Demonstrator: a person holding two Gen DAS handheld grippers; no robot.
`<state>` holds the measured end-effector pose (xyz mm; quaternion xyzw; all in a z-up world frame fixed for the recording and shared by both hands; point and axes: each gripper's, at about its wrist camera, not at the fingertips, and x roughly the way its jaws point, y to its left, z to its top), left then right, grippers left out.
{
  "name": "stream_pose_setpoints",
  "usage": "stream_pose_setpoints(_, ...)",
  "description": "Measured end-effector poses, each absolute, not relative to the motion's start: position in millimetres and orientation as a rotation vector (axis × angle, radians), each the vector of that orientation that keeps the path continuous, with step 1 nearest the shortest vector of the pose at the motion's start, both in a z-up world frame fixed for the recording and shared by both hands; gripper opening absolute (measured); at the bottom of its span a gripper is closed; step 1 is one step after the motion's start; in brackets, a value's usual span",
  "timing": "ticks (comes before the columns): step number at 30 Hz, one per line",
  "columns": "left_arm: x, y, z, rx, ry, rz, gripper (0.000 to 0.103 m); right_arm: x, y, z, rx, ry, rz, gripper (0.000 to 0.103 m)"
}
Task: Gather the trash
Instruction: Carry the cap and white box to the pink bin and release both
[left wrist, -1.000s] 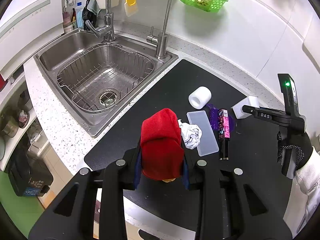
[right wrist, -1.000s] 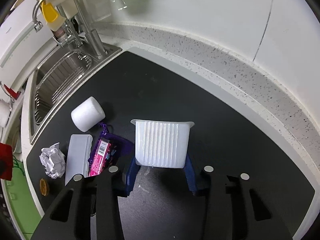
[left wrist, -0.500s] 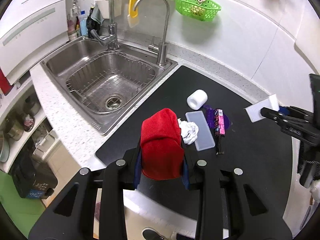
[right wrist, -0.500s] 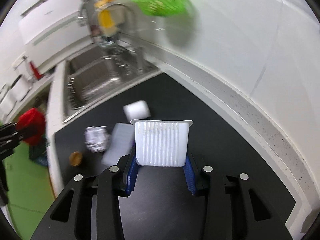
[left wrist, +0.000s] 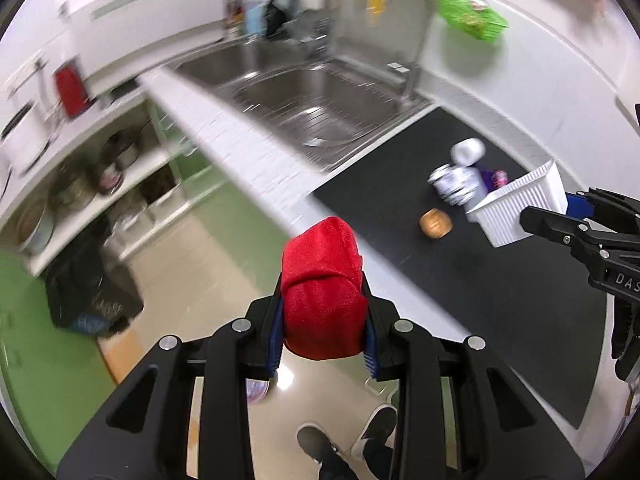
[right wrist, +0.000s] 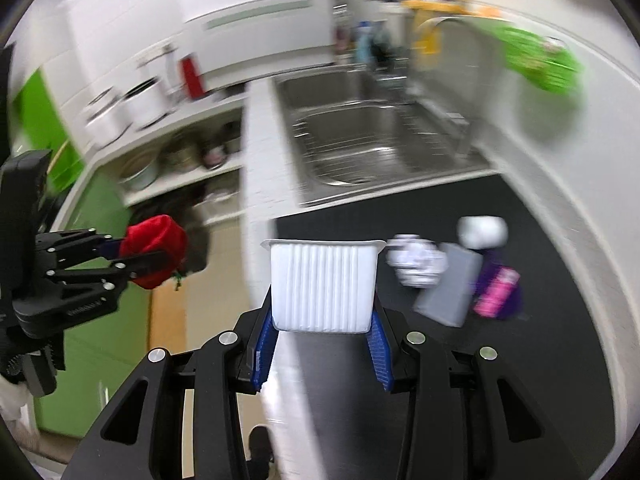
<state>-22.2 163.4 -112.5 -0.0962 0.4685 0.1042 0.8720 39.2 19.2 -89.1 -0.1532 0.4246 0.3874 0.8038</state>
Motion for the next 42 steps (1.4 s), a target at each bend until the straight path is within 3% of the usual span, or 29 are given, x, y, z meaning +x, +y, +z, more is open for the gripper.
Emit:
stream_pose_setpoints(6, -78, 221, -176, -0.304, 1.038, 0.324, 0.031, 3, 113, -152, -0.415, 0.985, 0.956, 0.039)
stream_pose_setpoints(11, -111, 268, -263, -0.396, 1.103, 0.391, 0.031, -22, 178, -231, -0.507, 1.053, 1.014, 0.039)
stream_pose_setpoints(23, -147, 341, -515, -0.580, 1.218, 0.461, 0.031, -46, 236, -430, -0.625, 1.177, 1.031, 0.039)
stream_pose_setpoints(29, -145, 362, -593, -0.604, 1.229, 0.479, 0.034, -49, 244, -495, -0.643, 1.211, 1.030, 0.039)
stream_pose_setpoints(30, -144, 365, -602, -0.603, 1.230, 0.483, 0.036, -49, 244, -502, -0.643, 1.216, 1.029, 0.039)
stream_pose_setpoints(31, -143, 368, -609, -0.609, 1.235, 0.483, 0.046, -50, 245, -508, -0.644, 1.222, 1.029, 0.039)
stream_pose_setpoints(32, -142, 370, -614, -0.615, 1.236, 0.488, 0.075, -50, 247, -516, -0.647, 1.227, 1.031, 0.039)
stream_pose_setpoints(34, -144, 376, -623, -0.628, 1.215, 0.502, 0.096, -53, 251, -527, -0.656, 1.234, 1.036, 0.039)
stream_pose_setpoints(42, -165, 393, -619, -0.656, 1.202, 0.565, 0.100, -63, 281, -547, -0.674, 1.253, 1.076, 0.039)
